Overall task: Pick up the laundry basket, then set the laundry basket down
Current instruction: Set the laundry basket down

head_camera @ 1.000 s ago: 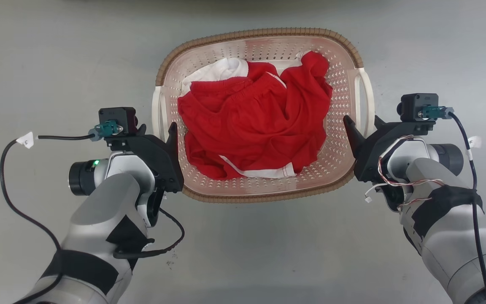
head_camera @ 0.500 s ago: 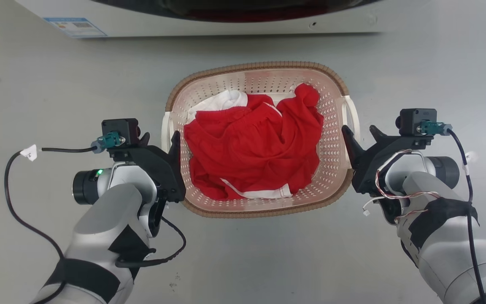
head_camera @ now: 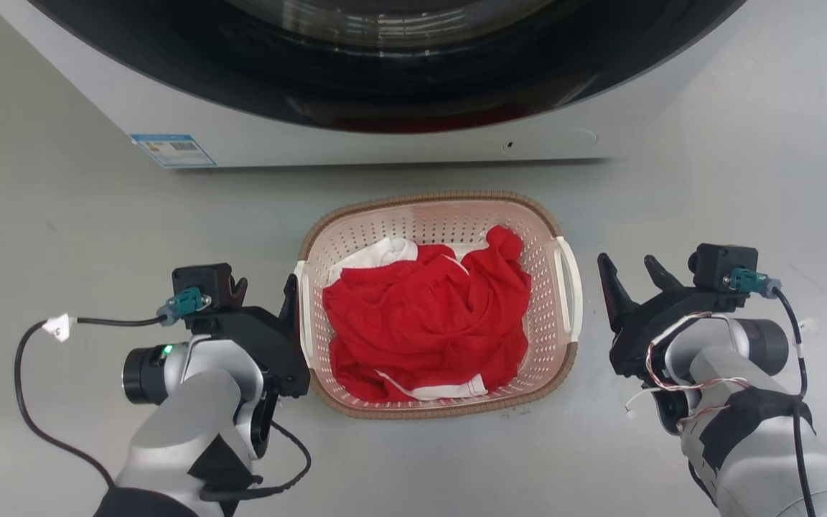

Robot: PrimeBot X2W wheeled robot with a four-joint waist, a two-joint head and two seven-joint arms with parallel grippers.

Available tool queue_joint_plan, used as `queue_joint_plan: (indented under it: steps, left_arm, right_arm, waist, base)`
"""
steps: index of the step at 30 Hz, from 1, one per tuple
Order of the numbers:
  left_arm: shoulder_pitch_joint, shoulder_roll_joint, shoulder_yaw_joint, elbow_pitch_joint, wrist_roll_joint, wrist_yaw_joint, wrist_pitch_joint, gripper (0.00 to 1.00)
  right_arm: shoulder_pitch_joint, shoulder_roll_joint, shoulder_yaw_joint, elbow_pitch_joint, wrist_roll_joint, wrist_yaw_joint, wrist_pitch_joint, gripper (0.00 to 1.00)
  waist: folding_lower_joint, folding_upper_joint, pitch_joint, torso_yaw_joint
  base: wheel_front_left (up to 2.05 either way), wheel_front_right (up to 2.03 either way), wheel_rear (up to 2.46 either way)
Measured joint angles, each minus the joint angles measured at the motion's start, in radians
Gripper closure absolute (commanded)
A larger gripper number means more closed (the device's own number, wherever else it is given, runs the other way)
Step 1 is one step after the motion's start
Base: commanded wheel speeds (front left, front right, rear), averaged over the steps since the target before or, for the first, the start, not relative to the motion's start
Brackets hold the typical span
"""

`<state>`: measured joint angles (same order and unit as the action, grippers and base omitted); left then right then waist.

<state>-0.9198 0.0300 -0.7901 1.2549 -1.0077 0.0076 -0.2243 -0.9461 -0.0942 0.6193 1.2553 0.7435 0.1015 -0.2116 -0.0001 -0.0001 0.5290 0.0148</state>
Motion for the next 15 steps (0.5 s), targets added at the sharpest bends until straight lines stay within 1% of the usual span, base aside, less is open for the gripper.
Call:
queue_joint_plan:
  steps: [11,15]
  left_arm:
    - [0.1,0.012,0.012,0.002,0.005,0.008,-0.025,0.0]
    - [0.124,0.028,0.025,-0.014,0.009,0.011,-0.025,0.0]
  right_arm:
    - [0.1,0.0,-0.012,-0.007,0.0,-0.001,-0.037,0.0]
    - [0.135,-0.001,-0.017,-0.025,-0.001,-0.006,-0.038,0.0]
  waist:
    - [-0.0001,0.0,-0.151,-0.008]
    - [0.0,0.0,-0.199,-0.01]
  base:
    - [0.0,0.0,0.0]
    - [0.0,0.0,0.0]
